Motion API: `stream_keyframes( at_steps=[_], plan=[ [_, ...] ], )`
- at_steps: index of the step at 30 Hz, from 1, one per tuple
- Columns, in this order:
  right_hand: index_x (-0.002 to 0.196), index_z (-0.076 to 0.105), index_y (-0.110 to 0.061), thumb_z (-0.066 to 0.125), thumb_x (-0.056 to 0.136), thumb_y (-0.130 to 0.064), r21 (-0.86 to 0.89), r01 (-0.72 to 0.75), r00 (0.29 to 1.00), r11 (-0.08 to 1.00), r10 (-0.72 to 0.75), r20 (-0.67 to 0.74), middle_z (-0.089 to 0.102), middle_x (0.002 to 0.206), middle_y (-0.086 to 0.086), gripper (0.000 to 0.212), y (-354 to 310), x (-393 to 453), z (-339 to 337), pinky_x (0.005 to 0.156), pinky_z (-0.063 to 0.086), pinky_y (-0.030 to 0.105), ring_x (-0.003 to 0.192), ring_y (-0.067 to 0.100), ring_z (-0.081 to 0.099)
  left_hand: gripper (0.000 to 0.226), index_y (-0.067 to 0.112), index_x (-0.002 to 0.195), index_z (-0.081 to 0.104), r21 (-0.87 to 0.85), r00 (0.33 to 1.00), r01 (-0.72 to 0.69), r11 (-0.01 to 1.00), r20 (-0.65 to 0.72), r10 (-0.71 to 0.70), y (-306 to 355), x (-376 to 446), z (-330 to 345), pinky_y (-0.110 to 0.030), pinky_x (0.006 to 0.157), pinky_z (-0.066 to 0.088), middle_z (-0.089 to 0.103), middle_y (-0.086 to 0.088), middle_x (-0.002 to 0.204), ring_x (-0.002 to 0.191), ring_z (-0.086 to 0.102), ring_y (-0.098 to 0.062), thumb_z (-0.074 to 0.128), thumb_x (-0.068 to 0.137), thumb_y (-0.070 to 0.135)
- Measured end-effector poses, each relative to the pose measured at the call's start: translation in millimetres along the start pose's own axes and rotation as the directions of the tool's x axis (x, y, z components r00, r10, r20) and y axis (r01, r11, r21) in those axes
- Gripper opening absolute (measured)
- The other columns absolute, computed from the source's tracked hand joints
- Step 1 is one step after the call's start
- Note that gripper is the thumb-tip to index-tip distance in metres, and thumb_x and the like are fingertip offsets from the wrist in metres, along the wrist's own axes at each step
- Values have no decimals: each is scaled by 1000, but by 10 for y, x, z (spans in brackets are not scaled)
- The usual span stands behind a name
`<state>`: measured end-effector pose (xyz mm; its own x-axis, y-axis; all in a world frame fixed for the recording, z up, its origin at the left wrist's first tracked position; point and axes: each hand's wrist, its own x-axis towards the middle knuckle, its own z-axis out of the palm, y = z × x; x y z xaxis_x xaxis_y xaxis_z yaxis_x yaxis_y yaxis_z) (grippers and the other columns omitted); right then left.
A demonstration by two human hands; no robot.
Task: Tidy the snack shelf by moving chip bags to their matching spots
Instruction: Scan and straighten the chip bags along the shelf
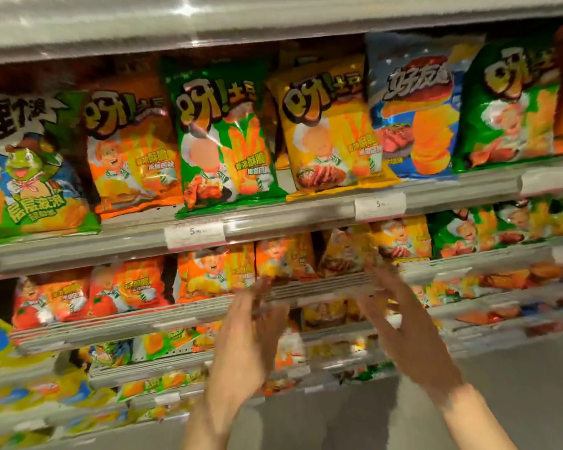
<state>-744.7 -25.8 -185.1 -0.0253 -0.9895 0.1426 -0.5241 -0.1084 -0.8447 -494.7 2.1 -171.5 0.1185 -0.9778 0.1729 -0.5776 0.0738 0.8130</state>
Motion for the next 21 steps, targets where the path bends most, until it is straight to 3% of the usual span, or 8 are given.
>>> stream_keyframes(
  at_steps=[2,5,7,10,13,17,21],
  plan=[
    [148,41,-40,51,87,-65,-20,2,998,1000,-1,61,50,135,-20,67,177,147,-298,82,48,15,122,3,54,46,41,139,50,-3,997,57,998,-46,-57,232,44,276,-9,89,47,56,25,135,117,57,13,57,95,54],
    [152,37,-36,45,86,-70,-103,45,997,994,-38,64,50,139,-17,74,404,358,-722,96,47,25,124,7,52,47,42,136,54,-29,988,109,994,-109,-112,545,106,677,-35,104,51,61,19,136,125,60,-5,63,92,57],
    [152,39,-33,47,90,-65,-108,86,995,990,-80,60,50,144,-14,70,495,478,-955,101,40,28,128,8,50,42,45,132,54,-62,982,140,988,-122,-147,776,159,883,-37,103,51,61,23,130,122,60,-6,63,93,57],
    [147,45,-26,51,94,-56,-135,171,985,976,-169,24,52,141,-9,62,582,653,-1231,101,40,29,126,7,49,57,39,138,54,-52,971,164,985,-167,-171,1012,246,1094,-43,98,56,63,20,129,119,62,-8,55,89,68],
    [144,50,-17,57,99,-44,-209,276,955,938,-293,-52,58,137,4,53,636,819,-1401,102,49,42,125,22,55,40,41,131,57,-106,966,167,980,-181,-184,1200,353,1202,-32,86,56,68,24,115,104,64,4,59,95,58],
    [139,55,-8,59,98,-39,-354,418,867,837,-483,-119,60,134,13,52,626,1044,-1458,110,42,45,129,32,53,22,32,120,64,-173,955,159,972,-221,-196,1339,572,1250,-3,73,44,69,24,101,96,63,12,60,100,42],
    [130,63,-7,66,96,-33,-513,553,724,656,-683,-93,60,128,20,44,441,1245,-1318,100,46,51,119,39,57,36,14,99,72,-356,919,260,897,-194,-344,1299,793,1264,-14,66,47,74,4,88,82,67,-10,60,98,48]
  ],
)
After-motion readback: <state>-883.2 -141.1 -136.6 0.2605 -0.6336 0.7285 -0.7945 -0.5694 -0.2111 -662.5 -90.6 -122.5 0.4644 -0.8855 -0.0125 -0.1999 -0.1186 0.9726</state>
